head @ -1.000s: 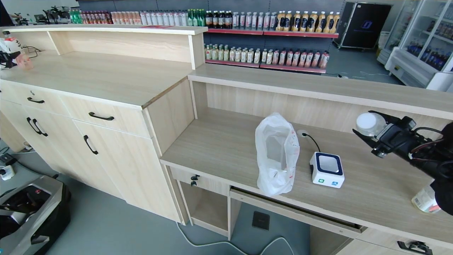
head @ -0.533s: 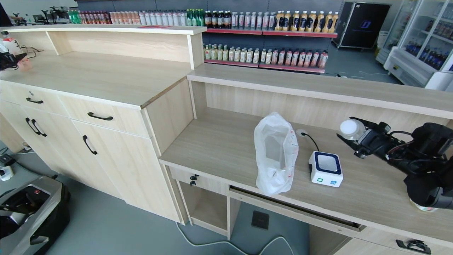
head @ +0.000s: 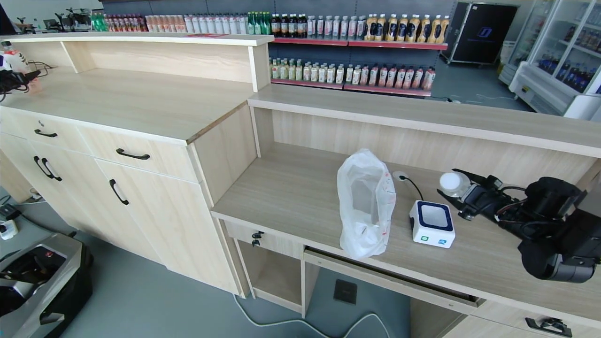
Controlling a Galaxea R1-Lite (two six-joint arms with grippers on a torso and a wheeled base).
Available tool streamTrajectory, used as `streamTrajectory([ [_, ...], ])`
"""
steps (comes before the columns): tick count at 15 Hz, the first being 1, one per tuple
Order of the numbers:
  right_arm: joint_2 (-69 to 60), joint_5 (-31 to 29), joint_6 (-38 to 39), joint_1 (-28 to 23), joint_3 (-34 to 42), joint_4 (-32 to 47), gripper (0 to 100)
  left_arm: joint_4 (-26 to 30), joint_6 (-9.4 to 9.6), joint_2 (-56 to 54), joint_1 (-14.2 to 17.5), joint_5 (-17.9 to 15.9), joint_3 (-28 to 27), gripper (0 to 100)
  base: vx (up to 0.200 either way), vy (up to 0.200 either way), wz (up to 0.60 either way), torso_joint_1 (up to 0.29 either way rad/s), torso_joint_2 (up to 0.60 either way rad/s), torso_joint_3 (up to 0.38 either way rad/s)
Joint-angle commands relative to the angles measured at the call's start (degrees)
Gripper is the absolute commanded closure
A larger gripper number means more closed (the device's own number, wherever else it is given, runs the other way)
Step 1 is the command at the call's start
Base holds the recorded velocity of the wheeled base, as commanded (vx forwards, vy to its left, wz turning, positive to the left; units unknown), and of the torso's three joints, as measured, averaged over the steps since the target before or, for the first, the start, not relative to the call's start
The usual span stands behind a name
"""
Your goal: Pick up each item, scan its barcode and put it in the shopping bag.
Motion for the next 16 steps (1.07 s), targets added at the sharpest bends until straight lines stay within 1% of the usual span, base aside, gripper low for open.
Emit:
streamTrajectory([
  [1, 1.71, 0.07, 1.14, 0.99, -1.33, -0.03, 100, -0.04, 0.0, 0.09, 0.0, 0.0, 0.01, 0, 0.0, 0.0, 0.0, 0.0, 0.0, 0.0],
  [7, 3.47, 0.07, 2.28, 3.01, -3.88, -0.03, 100, -0.04, 0.0, 0.09, 0.0, 0.0, 0.01, 0, 0.0, 0.0, 0.0, 0.0, 0.0, 0.0],
  [11, 5.05, 0.07, 2.28, 3.19, -5.02, 0.06, 100, 0.05, 0.0, 0.09, 0.0, 0.0, 0.01, 0, 0.0, 0.0, 0.0, 0.0, 0.0, 0.0],
  [16, 7.43, -0.01, 2.81, 4.59, -9.77, 0.23, 100, -0.04, 0.0, 0.09, 0.0, 0.0, 0.01, 0, 0.0, 0.0, 0.0, 0.0, 0.0, 0.0],
])
